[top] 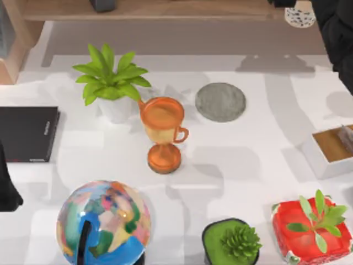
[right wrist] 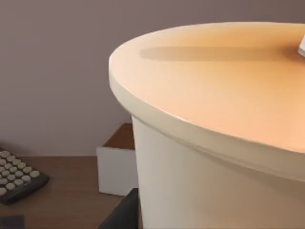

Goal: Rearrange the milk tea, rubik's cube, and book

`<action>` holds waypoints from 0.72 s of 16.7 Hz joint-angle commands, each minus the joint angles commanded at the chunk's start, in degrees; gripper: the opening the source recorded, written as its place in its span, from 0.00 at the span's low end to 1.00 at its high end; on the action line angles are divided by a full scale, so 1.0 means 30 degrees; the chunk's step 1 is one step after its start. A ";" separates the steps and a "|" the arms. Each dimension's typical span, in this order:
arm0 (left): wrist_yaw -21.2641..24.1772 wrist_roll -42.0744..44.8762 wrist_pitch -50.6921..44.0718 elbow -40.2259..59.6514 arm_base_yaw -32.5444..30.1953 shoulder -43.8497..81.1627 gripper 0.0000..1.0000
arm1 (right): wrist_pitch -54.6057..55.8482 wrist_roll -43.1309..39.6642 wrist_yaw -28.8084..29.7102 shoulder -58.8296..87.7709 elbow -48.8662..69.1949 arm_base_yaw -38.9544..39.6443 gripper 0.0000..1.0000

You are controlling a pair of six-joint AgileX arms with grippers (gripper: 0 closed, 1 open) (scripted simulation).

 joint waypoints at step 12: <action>0.0000 0.0000 0.0000 0.0000 0.0000 0.0000 1.00 | 0.3960 0.0649 0.5827 0.6216 0.0455 0.5834 0.00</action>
